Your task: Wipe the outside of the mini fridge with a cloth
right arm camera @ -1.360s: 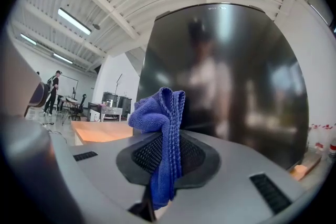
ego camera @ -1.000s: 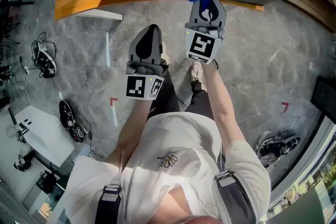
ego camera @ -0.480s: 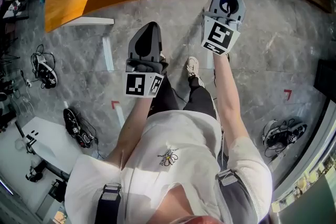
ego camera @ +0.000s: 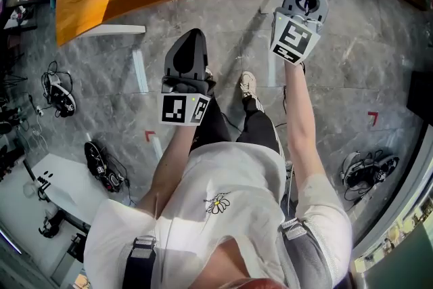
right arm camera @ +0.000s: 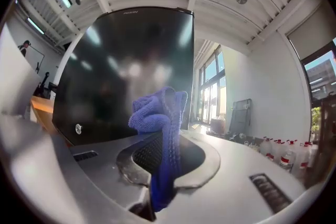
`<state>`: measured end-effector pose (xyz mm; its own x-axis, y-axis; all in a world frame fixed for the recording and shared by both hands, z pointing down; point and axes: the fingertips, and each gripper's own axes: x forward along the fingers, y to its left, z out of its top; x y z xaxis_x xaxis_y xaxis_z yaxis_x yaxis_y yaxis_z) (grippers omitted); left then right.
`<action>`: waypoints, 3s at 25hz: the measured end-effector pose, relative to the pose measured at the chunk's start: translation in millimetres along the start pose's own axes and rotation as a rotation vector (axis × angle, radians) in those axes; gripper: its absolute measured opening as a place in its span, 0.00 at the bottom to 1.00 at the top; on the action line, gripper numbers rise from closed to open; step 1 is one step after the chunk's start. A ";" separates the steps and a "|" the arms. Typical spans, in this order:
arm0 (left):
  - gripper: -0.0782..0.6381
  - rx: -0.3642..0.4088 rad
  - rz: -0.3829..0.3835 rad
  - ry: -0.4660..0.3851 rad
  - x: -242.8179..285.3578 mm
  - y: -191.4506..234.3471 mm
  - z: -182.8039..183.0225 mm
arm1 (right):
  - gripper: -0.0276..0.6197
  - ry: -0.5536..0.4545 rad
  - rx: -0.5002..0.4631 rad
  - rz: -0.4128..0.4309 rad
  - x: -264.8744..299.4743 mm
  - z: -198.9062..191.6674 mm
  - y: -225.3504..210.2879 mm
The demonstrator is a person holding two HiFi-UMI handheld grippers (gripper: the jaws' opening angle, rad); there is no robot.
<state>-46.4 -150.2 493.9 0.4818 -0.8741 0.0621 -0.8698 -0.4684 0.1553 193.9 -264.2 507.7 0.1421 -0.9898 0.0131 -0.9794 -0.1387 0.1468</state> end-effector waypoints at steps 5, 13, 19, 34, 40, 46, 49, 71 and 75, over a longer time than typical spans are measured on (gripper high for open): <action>0.12 0.010 0.002 -0.001 2.7 5.8 0.5 | 0.14 0.024 0.025 -0.067 3.4 -11.0 -21.1; 0.12 0.018 0.009 0.011 4.1 18.0 -1.6 | 0.14 0.046 0.026 -0.150 9.3 -22.6 -44.4; 0.12 0.019 0.024 0.009 1.8 30.0 2.8 | 0.14 0.073 0.035 -0.235 13.7 -27.8 -67.9; 0.12 0.002 0.079 -0.022 -12.6 55.2 10.2 | 0.14 -0.002 0.158 0.093 -48.3 27.7 86.6; 0.12 -0.003 0.115 -0.022 -19.4 84.5 -0.7 | 0.14 -0.070 0.259 0.282 -51.1 39.7 204.2; 0.12 0.000 0.176 -0.016 -40.0 129.7 -5.0 | 0.14 -0.105 0.150 0.431 -49.4 31.3 287.2; 0.12 -0.013 0.222 -0.002 -50.3 154.5 -14.2 | 0.14 -0.084 0.096 0.483 -41.3 24.9 318.6; 0.12 -0.048 0.291 0.022 -79.1 188.6 -39.4 | 0.14 -0.121 -0.041 0.531 -23.7 7.9 364.6; 0.12 -0.045 0.258 0.027 -64.4 173.2 -37.6 | 0.14 -0.112 -0.047 0.509 -23.2 6.1 340.1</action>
<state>-224.0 -170.2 553.9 0.2477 -0.9599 0.1316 -0.9590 -0.2236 0.1742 -143.4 -288.6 551.2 -0.3689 -0.9294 -0.0112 -0.9127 0.3600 0.1932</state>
